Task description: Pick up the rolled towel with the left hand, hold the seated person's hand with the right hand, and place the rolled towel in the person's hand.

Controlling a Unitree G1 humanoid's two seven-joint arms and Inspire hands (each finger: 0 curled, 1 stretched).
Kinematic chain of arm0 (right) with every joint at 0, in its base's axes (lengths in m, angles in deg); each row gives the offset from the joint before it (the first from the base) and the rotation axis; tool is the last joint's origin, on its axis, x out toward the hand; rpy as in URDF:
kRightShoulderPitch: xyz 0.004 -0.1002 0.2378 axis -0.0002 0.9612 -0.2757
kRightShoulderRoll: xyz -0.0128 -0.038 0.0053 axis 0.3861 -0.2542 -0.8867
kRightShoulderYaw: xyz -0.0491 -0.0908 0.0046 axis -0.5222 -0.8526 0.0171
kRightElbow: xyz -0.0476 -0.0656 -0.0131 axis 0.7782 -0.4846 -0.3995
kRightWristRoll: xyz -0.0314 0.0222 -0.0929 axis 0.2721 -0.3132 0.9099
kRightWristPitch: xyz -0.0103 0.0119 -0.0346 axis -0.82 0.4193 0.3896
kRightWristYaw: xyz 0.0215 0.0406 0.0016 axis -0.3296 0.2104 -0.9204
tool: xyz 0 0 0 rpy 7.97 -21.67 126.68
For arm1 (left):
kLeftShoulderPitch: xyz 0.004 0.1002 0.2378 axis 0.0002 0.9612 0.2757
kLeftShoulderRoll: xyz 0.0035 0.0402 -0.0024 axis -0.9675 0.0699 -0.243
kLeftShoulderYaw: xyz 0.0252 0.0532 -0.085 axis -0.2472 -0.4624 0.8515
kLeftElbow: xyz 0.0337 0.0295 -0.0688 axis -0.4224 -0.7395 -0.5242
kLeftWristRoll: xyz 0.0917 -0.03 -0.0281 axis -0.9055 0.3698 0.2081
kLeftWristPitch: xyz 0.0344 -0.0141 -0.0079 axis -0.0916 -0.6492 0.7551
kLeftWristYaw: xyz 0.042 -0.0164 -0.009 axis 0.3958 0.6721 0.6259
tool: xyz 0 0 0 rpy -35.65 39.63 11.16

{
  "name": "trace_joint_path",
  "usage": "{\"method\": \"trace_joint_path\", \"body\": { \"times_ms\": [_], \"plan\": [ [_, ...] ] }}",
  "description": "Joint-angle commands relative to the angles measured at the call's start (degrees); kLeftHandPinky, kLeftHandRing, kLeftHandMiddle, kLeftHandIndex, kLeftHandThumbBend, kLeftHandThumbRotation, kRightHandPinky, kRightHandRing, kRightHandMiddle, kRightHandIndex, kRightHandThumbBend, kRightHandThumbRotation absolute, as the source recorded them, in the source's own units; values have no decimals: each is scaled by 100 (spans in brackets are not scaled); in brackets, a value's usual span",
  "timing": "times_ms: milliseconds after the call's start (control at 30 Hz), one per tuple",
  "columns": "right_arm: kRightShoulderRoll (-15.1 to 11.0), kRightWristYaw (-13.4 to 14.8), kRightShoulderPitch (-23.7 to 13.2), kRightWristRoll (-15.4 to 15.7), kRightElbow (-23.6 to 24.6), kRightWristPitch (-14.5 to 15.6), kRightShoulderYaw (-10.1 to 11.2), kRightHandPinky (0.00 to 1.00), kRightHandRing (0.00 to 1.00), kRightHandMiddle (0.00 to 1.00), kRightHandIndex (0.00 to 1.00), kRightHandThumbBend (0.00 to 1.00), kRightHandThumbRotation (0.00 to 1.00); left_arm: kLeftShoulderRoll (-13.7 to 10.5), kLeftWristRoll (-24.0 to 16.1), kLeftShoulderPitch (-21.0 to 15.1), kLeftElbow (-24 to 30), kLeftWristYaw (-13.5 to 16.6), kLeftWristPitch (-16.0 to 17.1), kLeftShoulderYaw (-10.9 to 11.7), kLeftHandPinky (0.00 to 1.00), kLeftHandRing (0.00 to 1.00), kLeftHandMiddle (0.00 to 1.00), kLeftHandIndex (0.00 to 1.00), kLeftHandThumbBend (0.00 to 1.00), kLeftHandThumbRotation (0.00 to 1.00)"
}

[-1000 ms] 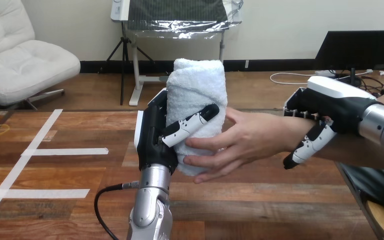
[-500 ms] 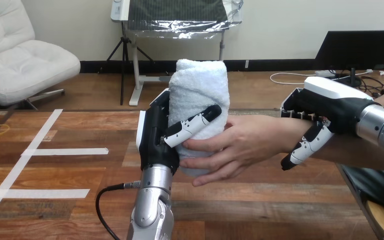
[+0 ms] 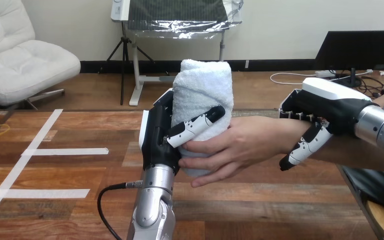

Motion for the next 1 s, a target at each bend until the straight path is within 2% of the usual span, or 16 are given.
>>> {"method": "trace_joint_path", "body": {
  "times_ms": [0,467,967],
  "plan": [
    [-75,42,-164,-44,-46,206,170,21,28,35,38,92,13,1359,105,-904,479,-151,190,-127,29,35,40,43,69,0],
    [-101,22,-103,-46,-30,217,188,21,28,35,38,91,14,1333,236,-872,488,-317,206,-126,28,33,39,42,69,0],
    [-97,-16,-75,-70,-22,260,207,23,30,37,39,90,14,1272,207,-851,515,-310,178,-129,28,33,39,43,71,0]
  ]
}}
